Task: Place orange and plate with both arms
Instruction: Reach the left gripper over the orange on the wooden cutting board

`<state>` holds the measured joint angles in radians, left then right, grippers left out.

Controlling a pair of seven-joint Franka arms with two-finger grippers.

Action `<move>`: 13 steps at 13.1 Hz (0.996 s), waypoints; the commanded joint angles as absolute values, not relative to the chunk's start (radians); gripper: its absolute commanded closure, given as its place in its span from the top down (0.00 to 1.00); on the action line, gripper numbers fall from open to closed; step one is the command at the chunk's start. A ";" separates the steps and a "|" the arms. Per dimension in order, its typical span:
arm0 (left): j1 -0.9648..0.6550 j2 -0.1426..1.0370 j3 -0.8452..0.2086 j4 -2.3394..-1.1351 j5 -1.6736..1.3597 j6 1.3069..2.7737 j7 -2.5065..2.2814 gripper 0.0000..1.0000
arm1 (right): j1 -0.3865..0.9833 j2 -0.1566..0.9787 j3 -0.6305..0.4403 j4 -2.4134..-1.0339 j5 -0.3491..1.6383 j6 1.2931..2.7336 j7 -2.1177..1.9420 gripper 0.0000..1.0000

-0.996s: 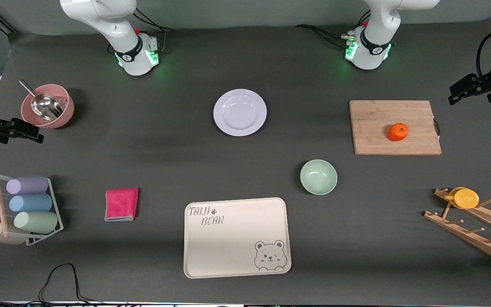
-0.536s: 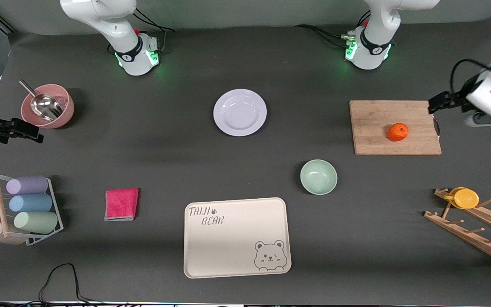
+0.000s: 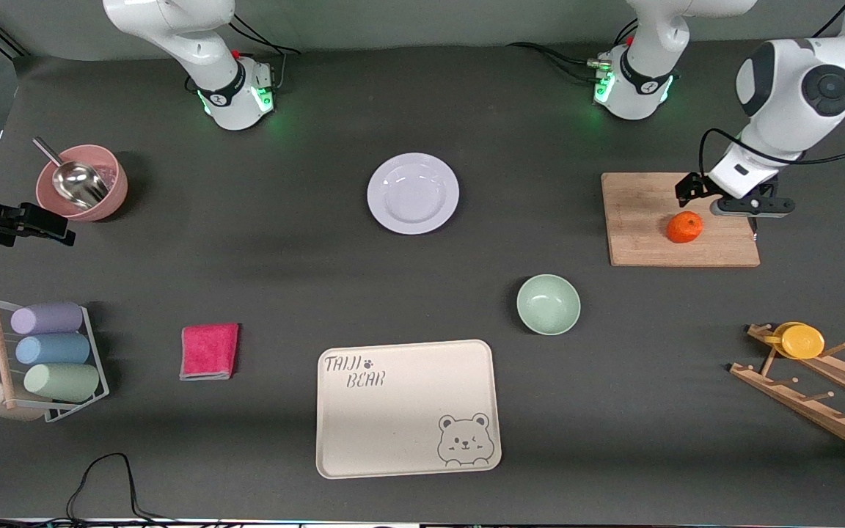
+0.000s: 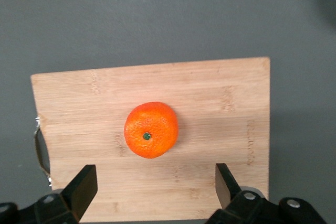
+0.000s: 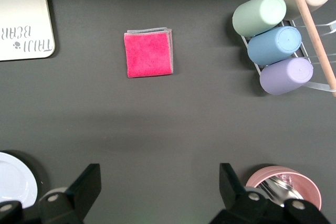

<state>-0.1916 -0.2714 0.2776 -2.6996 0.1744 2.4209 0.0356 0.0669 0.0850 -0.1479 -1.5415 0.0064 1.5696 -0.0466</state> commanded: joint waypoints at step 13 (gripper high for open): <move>-0.186 -0.075 0.390 -2.757 0.229 2.703 0.106 1.00 | 0.072 0.060 -0.152 -1.566 -0.017 1.574 -0.051 1.00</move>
<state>-0.1815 -0.0616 0.3908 -2.7496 0.2303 2.7033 0.1374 0.0667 0.0838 -0.1489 -1.5449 0.0064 1.5698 -0.0466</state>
